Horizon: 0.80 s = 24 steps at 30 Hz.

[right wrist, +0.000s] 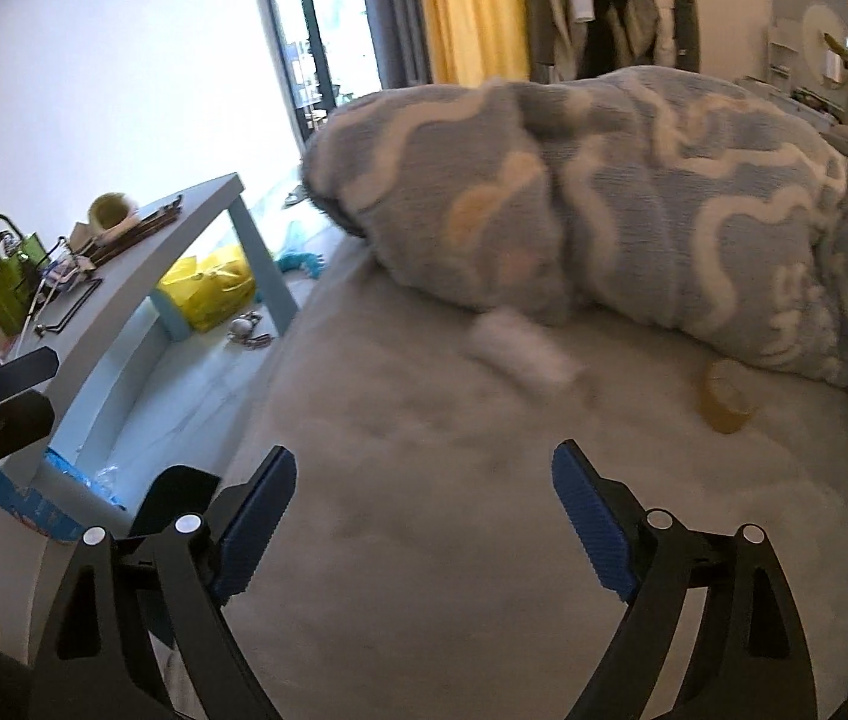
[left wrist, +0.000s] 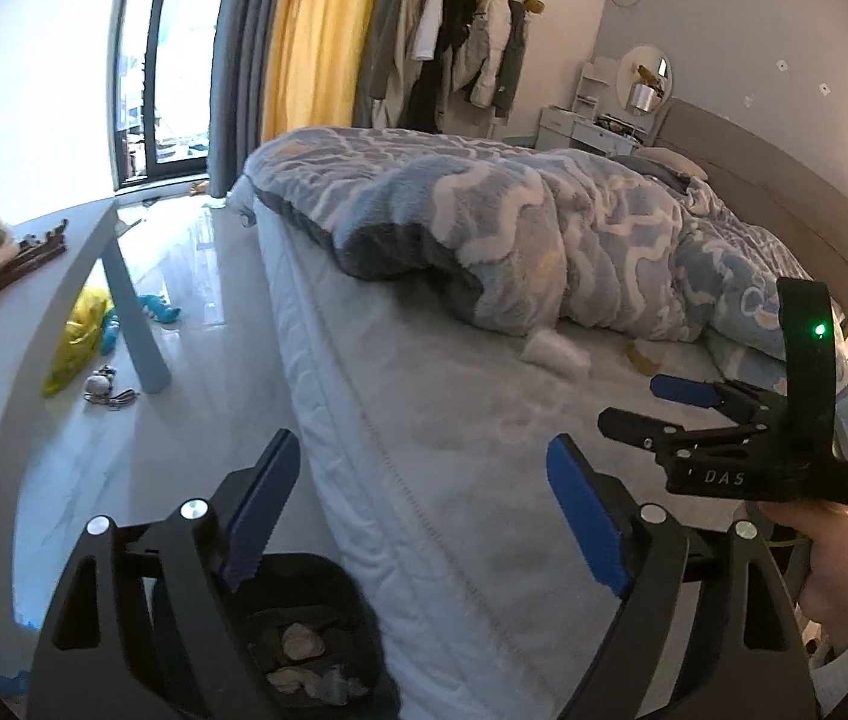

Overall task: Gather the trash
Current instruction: 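Move both tools back to the bed toward the bubble wrap and tape ring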

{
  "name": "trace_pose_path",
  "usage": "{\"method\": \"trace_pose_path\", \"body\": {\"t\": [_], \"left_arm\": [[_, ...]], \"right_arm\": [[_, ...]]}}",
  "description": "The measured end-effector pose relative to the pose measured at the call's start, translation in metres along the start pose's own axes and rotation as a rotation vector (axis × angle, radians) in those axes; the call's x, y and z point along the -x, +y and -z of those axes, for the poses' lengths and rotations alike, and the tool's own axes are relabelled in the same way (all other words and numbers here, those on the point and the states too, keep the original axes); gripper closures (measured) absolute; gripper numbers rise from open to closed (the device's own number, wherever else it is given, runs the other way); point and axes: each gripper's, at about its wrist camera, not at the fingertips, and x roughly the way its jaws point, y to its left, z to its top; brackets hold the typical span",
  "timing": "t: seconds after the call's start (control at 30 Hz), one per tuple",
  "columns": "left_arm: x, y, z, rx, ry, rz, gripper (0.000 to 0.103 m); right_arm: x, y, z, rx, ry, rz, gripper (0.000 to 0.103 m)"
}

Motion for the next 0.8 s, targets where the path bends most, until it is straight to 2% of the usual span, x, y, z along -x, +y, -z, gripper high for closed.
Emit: {"method": "trace_pose_path", "body": {"t": [0.13, 0.27, 0.47, 0.63, 0.8], "left_arm": [[-0.016, -0.015, -0.003, -0.04, 0.004, 0.017, 0.01], [-0.033, -0.024, -0.007, -0.052, 0.009, 0.003, 0.007], [-0.058, -0.035, -0.014, -0.071, 0.025, 0.017, 0.006], [-0.078, -0.048, -0.018, -0.115, 0.042, 0.023, 0.006], [-0.096, -0.061, -0.026, -0.137, 0.056, 0.057, 0.005]], "right_arm": [[0.0, -0.019, -0.002, -0.001, -0.001, 0.028, 0.015], [-0.003, -0.04, -0.006, -0.008, 0.002, 0.053, 0.014], [-0.016, -0.062, -0.011, 0.011, 0.023, 0.116, 0.014], [-0.024, -0.087, -0.017, -0.051, 0.036, 0.103, 0.014], [-0.033, -0.112, -0.02, -0.081, 0.049, 0.137, 0.014]]}}
